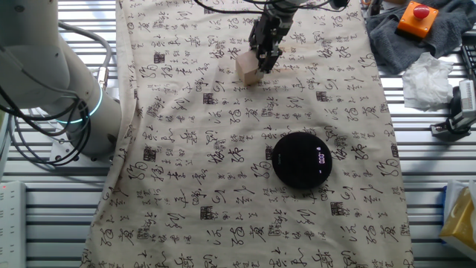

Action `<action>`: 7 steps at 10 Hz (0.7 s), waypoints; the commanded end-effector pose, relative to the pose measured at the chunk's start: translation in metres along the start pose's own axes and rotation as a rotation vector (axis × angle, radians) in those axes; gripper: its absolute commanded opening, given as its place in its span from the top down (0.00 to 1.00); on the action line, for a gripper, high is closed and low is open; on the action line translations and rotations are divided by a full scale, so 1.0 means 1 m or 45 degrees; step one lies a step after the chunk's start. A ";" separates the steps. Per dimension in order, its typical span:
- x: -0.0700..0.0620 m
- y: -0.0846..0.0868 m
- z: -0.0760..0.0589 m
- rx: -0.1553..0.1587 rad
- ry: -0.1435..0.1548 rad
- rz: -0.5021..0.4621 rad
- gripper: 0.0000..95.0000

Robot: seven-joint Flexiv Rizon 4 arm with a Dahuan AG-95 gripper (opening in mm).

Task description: Place the block on the scale

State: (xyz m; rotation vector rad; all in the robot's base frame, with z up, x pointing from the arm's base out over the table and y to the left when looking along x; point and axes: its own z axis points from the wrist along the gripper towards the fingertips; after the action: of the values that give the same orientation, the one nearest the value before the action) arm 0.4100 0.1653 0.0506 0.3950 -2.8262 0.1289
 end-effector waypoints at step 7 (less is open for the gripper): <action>-0.014 -0.052 -0.036 -0.006 -0.009 -0.135 1.00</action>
State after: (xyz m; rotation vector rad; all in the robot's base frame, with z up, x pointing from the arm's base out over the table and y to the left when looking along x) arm 0.4477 0.1237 0.0831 0.5410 -2.8062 0.1020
